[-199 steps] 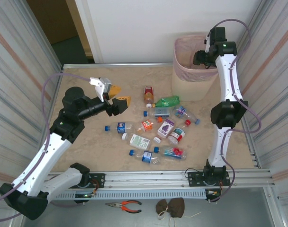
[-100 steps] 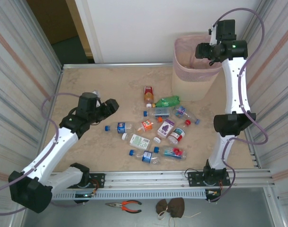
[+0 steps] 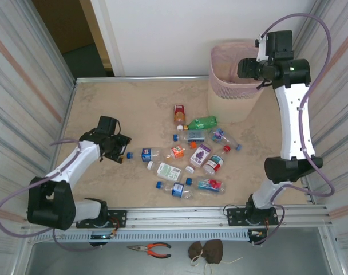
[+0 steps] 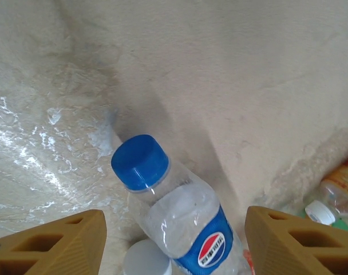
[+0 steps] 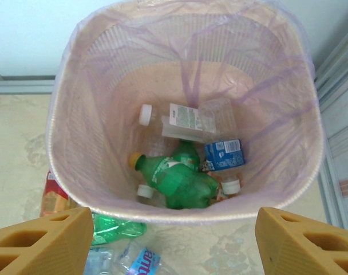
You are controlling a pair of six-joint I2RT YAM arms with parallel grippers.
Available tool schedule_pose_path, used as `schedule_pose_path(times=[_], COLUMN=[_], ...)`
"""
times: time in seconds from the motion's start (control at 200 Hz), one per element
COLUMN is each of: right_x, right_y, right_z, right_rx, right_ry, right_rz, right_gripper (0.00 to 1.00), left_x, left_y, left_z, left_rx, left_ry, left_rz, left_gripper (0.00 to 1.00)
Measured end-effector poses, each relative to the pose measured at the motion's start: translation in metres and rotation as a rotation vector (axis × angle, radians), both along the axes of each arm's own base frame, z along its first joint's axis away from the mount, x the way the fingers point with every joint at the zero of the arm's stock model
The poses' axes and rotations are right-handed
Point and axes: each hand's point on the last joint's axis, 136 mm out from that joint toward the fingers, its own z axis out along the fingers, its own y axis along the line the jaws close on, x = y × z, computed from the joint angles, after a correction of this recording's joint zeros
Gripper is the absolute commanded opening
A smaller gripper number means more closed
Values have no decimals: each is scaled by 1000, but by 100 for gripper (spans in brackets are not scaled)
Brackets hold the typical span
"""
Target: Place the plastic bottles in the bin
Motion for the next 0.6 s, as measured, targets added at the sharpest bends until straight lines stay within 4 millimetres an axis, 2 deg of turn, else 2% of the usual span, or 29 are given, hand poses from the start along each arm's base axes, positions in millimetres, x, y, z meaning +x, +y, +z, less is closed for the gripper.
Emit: schedule_pose_path(times=[0.281, 0.476, 0.601], right_x=[-23, -33, -36], right_y=[-5, -9, -9], right_z=[-2, 5, 8], right_rx=[-7, -12, -12], right_ry=[-1, -32, -44], right_rz=[-18, -29, -31], right_gripper=[73, 72, 72], left_x=[4, 2, 0], left_y=[4, -3, -7], left_z=[-20, -42, -51], left_rx=[-88, -135, -155], left_ry=[84, 170, 207], left_rz=[120, 146, 156], left_gripper=[62, 62, 59])
